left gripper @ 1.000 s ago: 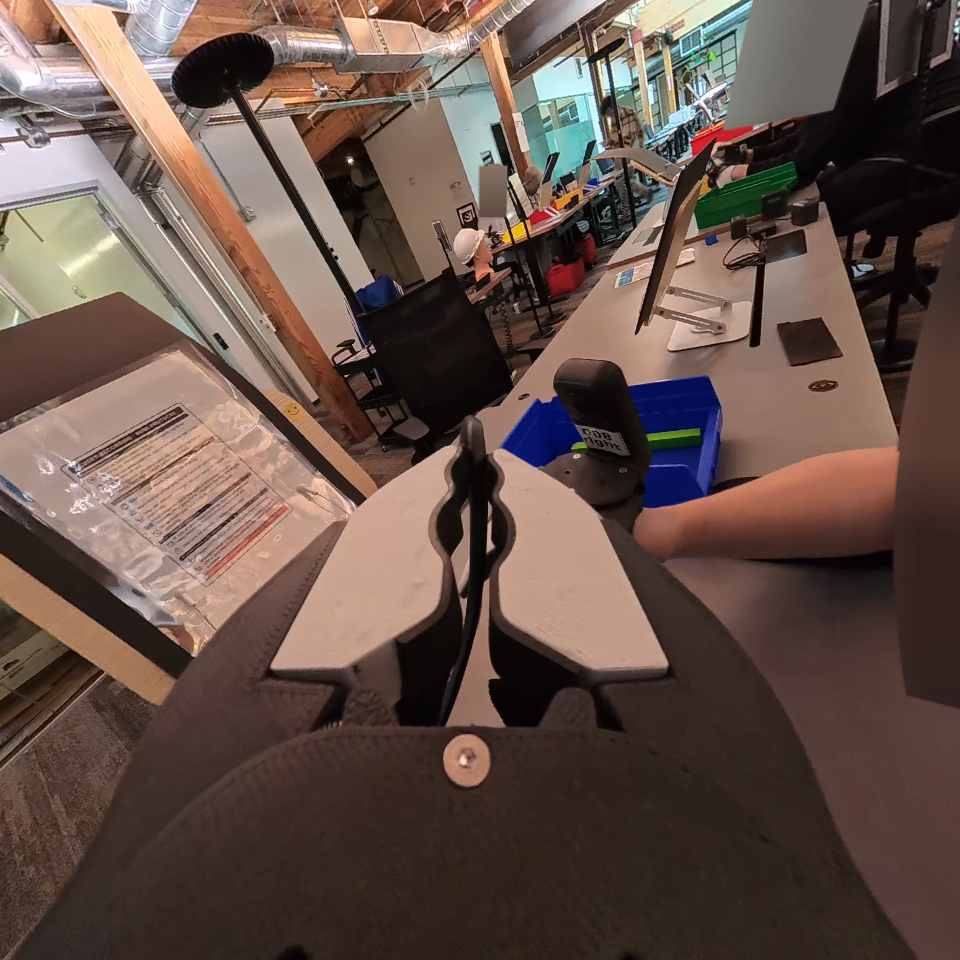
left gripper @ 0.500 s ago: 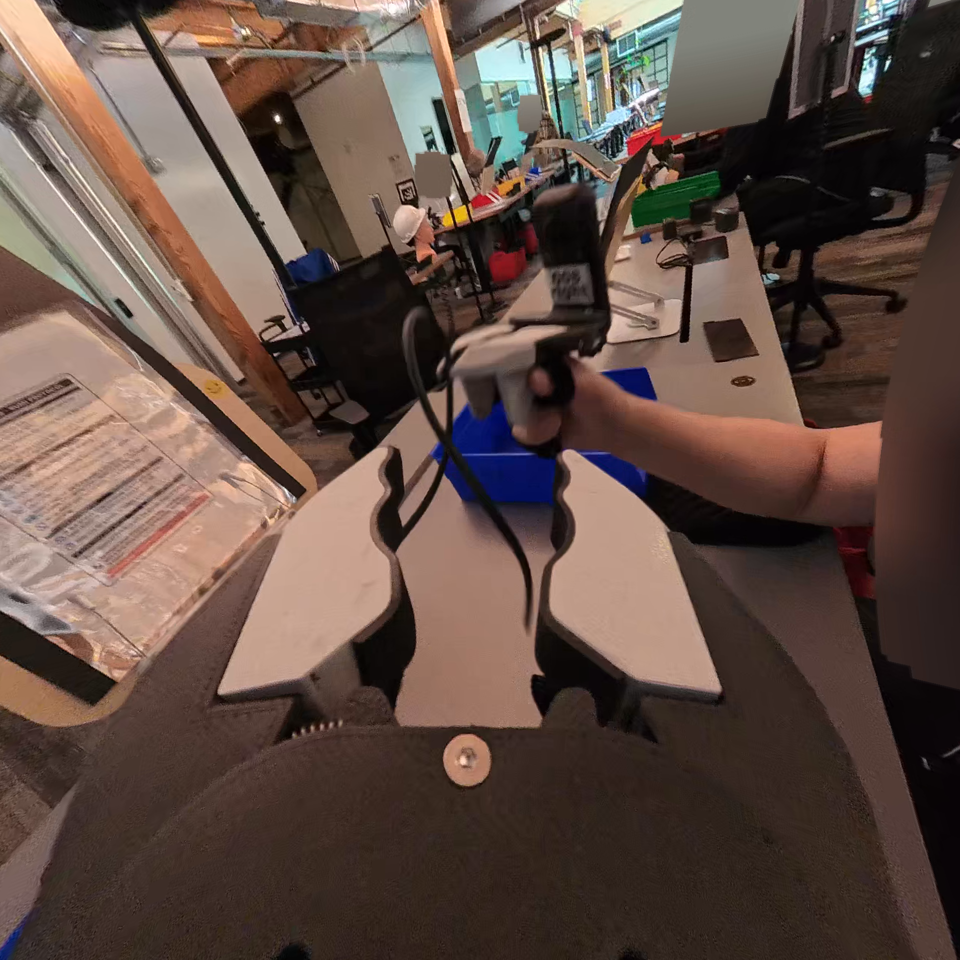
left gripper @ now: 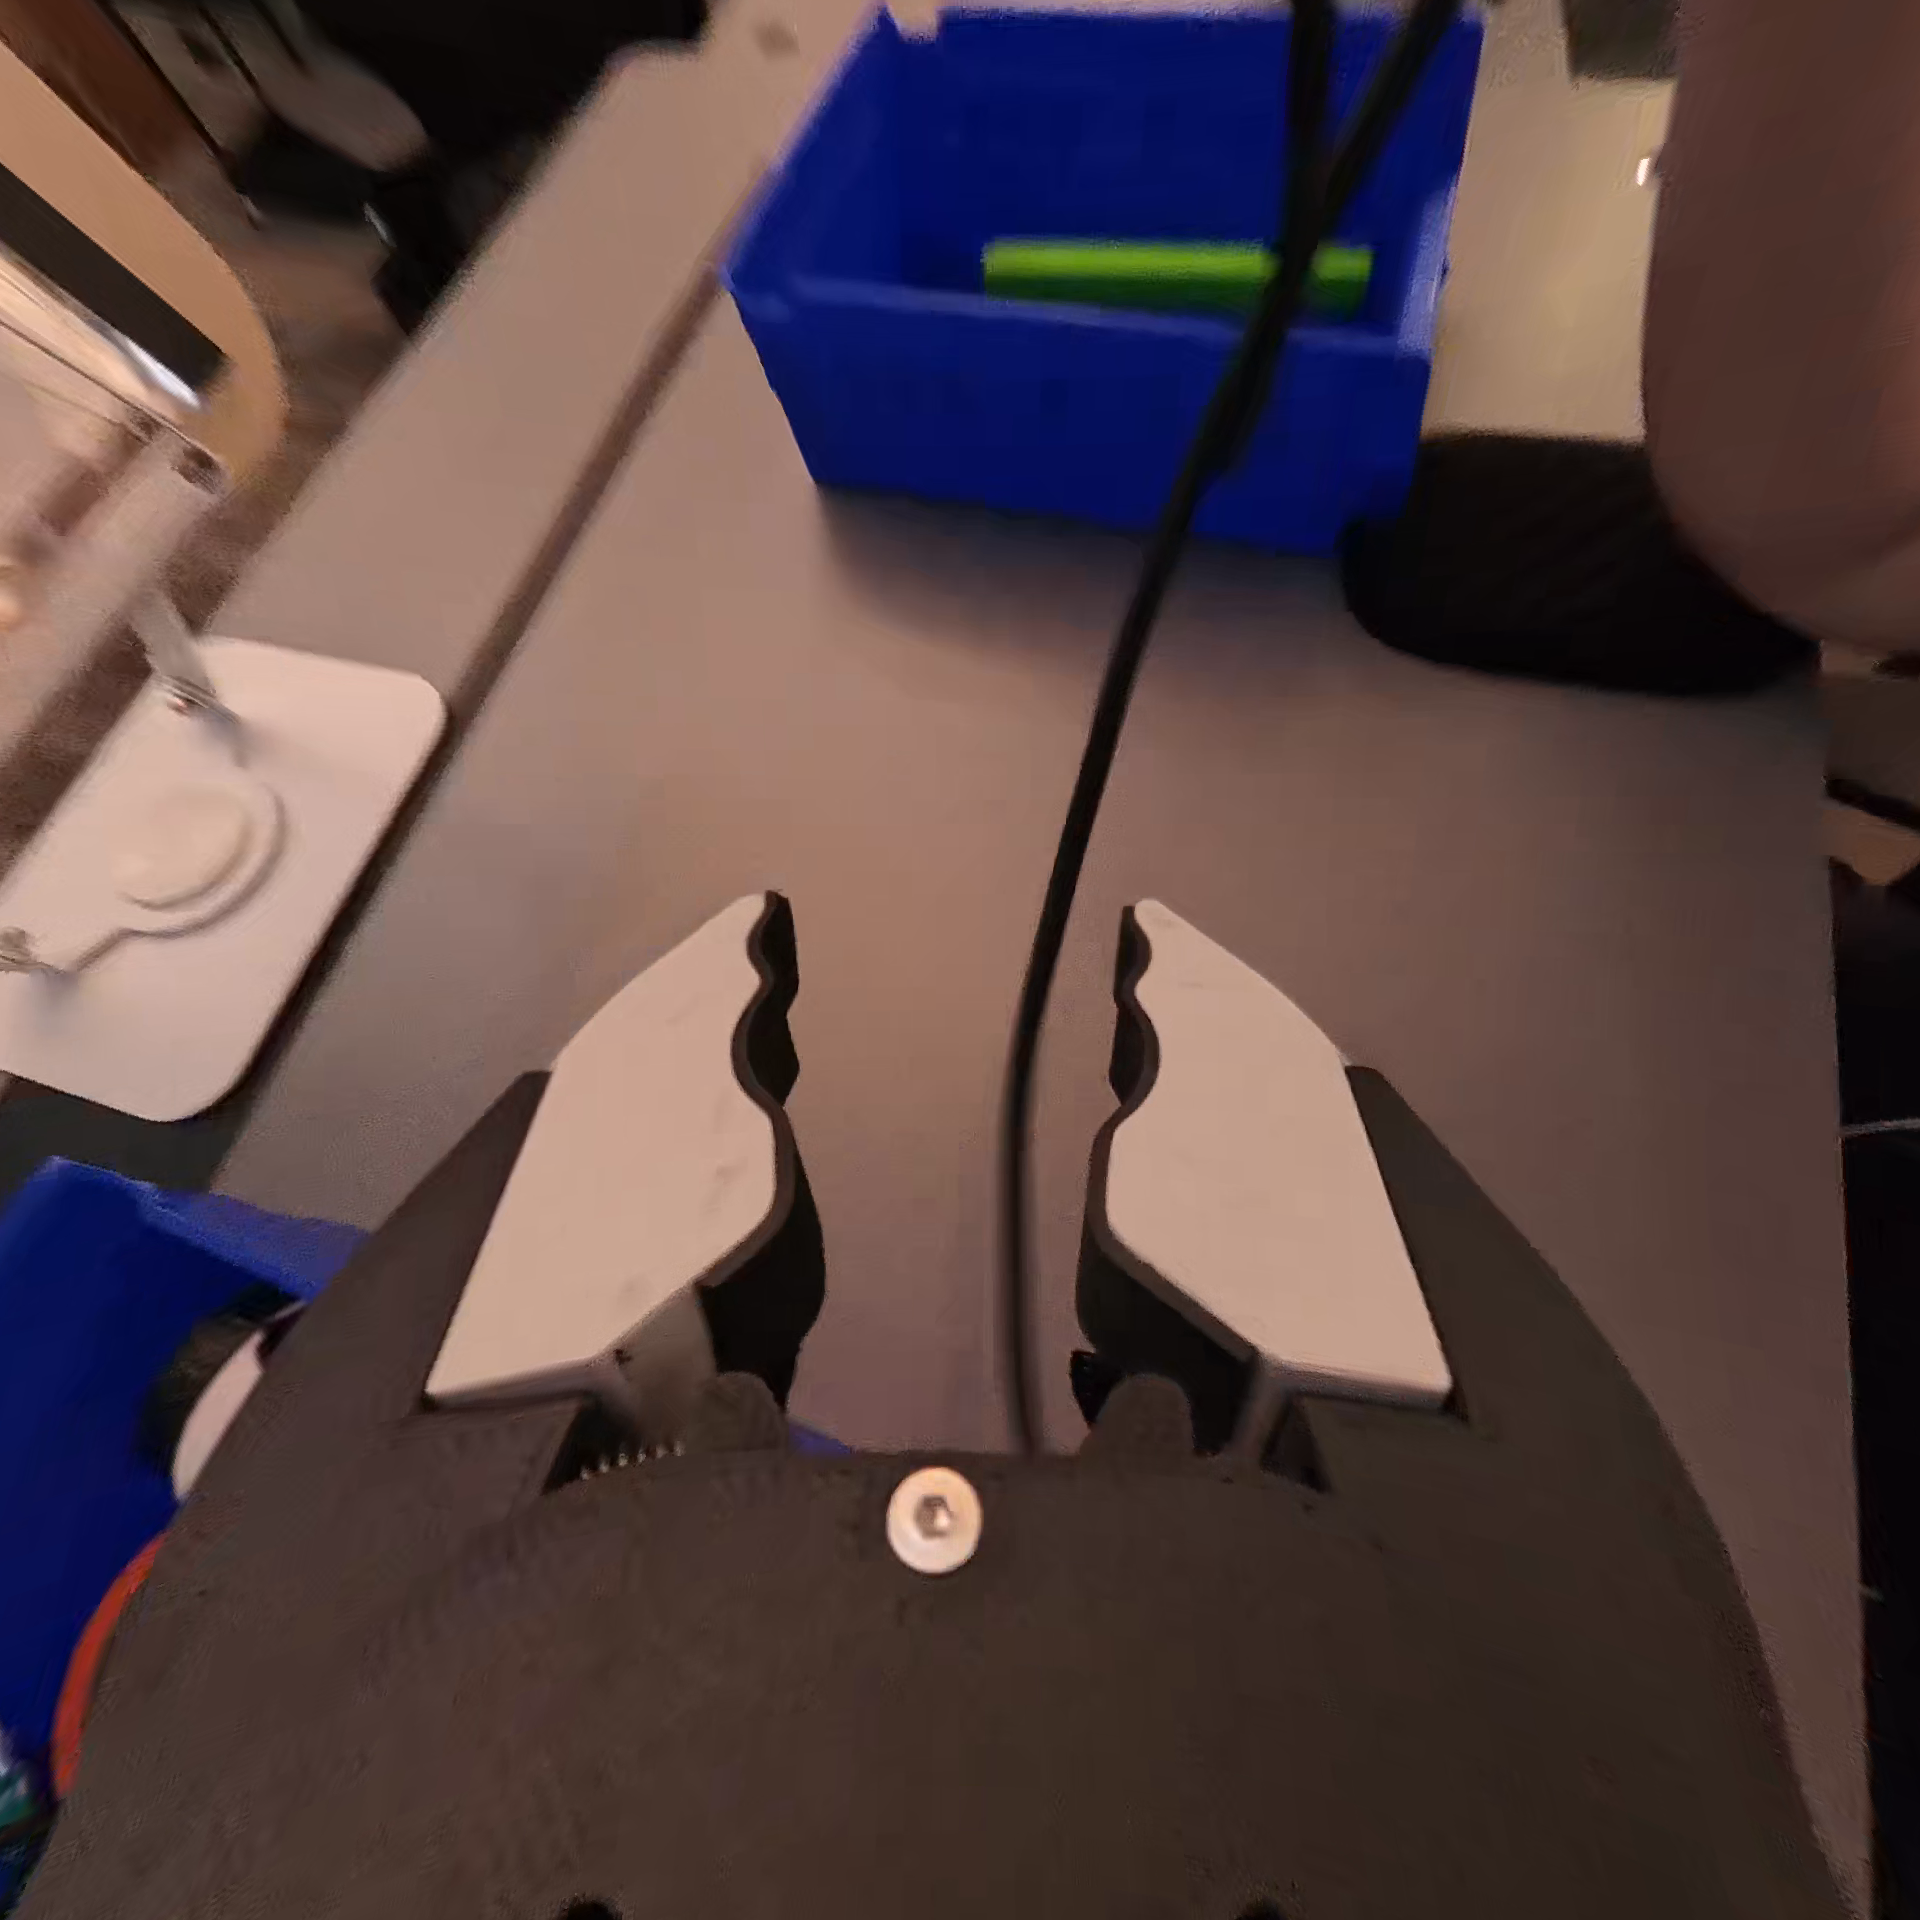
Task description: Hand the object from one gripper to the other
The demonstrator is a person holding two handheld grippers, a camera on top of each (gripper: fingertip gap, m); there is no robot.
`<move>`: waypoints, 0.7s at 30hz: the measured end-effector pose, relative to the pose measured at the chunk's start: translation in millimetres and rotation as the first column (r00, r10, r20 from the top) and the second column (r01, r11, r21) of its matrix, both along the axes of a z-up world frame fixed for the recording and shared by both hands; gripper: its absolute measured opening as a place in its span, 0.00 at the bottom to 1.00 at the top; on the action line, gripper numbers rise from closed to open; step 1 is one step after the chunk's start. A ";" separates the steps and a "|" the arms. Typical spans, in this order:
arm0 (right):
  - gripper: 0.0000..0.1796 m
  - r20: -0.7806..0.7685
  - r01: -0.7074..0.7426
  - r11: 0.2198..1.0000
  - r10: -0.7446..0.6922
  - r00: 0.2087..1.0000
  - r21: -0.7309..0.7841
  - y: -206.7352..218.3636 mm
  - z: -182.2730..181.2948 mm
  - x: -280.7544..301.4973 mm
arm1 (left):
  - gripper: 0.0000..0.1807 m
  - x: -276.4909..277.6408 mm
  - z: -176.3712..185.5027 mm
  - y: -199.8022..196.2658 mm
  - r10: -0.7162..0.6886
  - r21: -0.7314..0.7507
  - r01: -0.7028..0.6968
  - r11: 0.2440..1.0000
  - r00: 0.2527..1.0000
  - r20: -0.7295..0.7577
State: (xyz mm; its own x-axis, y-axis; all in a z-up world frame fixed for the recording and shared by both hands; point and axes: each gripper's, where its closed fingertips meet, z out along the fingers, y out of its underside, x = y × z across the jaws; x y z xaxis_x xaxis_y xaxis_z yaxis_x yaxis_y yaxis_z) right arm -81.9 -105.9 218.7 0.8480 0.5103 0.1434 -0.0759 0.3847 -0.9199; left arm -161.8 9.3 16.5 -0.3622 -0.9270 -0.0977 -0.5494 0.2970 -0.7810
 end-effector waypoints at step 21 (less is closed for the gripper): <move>0.02 0.107 0.011 1.000 -0.008 0.994 -0.027 -24.4 5.9 -35.6 | 0.38 88.7 -19.6 -129.9 -0.164 -0.267 0.286 0.920 0.902 0.400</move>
